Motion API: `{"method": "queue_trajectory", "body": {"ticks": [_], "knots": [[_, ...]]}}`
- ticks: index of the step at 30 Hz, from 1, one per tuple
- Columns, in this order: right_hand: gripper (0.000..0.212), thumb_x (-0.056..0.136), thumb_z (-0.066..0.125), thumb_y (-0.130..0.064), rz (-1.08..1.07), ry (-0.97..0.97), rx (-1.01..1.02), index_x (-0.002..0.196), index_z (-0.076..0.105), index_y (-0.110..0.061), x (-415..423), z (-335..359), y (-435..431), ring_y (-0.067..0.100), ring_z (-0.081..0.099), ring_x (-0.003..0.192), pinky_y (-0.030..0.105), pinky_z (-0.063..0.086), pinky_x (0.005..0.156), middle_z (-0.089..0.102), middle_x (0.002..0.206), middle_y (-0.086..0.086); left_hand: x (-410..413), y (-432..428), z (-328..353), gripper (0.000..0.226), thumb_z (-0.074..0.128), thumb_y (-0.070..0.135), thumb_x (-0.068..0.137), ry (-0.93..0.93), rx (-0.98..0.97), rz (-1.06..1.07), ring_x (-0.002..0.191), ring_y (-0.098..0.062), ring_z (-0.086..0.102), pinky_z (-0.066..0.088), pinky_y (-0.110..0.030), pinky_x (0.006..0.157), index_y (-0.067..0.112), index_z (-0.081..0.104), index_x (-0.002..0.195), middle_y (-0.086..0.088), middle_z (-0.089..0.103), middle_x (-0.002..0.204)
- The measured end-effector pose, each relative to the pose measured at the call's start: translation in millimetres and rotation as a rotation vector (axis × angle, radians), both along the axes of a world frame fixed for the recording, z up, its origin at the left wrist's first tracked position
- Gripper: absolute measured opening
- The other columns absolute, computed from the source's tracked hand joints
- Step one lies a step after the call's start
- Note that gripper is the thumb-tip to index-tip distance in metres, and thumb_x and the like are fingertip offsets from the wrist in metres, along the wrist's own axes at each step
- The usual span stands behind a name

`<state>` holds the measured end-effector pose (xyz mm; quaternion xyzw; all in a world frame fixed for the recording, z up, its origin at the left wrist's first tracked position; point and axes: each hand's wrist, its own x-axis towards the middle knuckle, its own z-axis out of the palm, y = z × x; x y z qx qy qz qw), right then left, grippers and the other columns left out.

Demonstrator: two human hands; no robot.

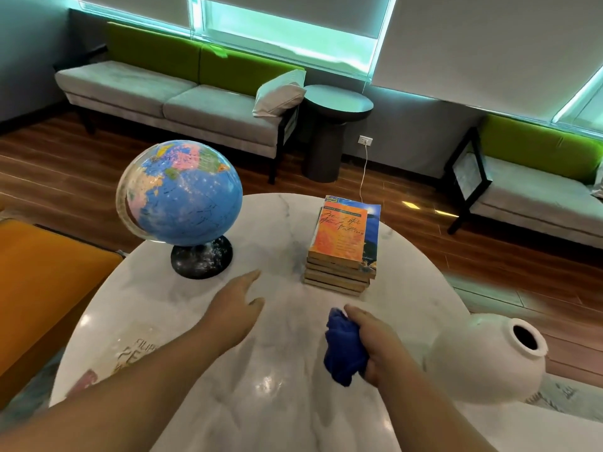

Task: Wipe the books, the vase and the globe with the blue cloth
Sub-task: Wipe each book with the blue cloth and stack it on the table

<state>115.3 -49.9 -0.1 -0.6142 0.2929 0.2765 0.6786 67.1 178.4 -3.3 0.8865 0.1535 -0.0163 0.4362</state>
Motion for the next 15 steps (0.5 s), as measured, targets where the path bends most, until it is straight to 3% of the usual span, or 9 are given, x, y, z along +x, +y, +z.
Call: {"method": "queue_trajectory", "body": {"ticks": [2,5,9,12,15], "knots": [[0.028,0.087,0.069,-0.027,0.024,0.072,0.045,0.107,0.066,-0.008,-16,-16,-3,0.033,0.068,0.08,0.039,0.056,0.063,0.072,0.095,0.019,-33,24,-10,0.065,0.06,0.03,0.091,0.04,0.168,0.005,0.139,-0.015,0.03,0.022,-0.022,0.11,0.022,0.031,0.148,0.001,0.03,0.154],[0.027,0.087,0.069,-0.023,0.054,0.053,0.034,0.107,0.068,-0.006,-35,-32,0,0.036,0.068,0.091,0.046,0.056,0.083,0.072,0.096,0.019,-80,54,-25,0.1,0.067,0.053,0.08,0.278,0.309,0.065,0.146,-0.019,0.015,0.019,-0.034,0.117,0.02,0.009,0.153,0.001,0.008,0.161],[0.023,0.088,0.067,-0.017,0.088,0.043,0.028,0.105,0.067,-0.002,-55,-34,10,0.037,0.067,0.093,0.044,0.055,0.084,0.072,0.096,0.02,-133,85,-40,0.14,0.067,0.078,0.056,0.525,0.475,0.142,0.148,-0.028,-0.002,0.014,-0.045,0.118,0.018,-0.019,0.15,-0.006,-0.012,0.16],[0.024,0.088,0.066,-0.015,0.107,0.028,0.024,0.106,0.066,0.0,-64,-33,17,0.038,0.066,0.094,0.046,0.053,0.087,0.071,0.098,0.022,-164,98,-45,0.146,0.067,0.08,0.052,0.589,0.481,0.18,0.147,-0.033,0.001,0.013,-0.047,0.118,0.018,-0.023,0.148,-0.015,-0.007,0.16],[0.024,0.087,0.067,-0.016,0.119,0.014,0.027,0.105,0.067,0.0,-70,-31,20,0.037,0.067,0.09,0.046,0.053,0.087,0.072,0.096,0.021,-177,100,-49,0.148,0.071,0.08,0.045,0.57,0.424,0.209,0.144,-0.032,0.02,0.021,-0.046,0.116,0.018,-0.012,0.15,-0.013,0.014,0.157]]}}
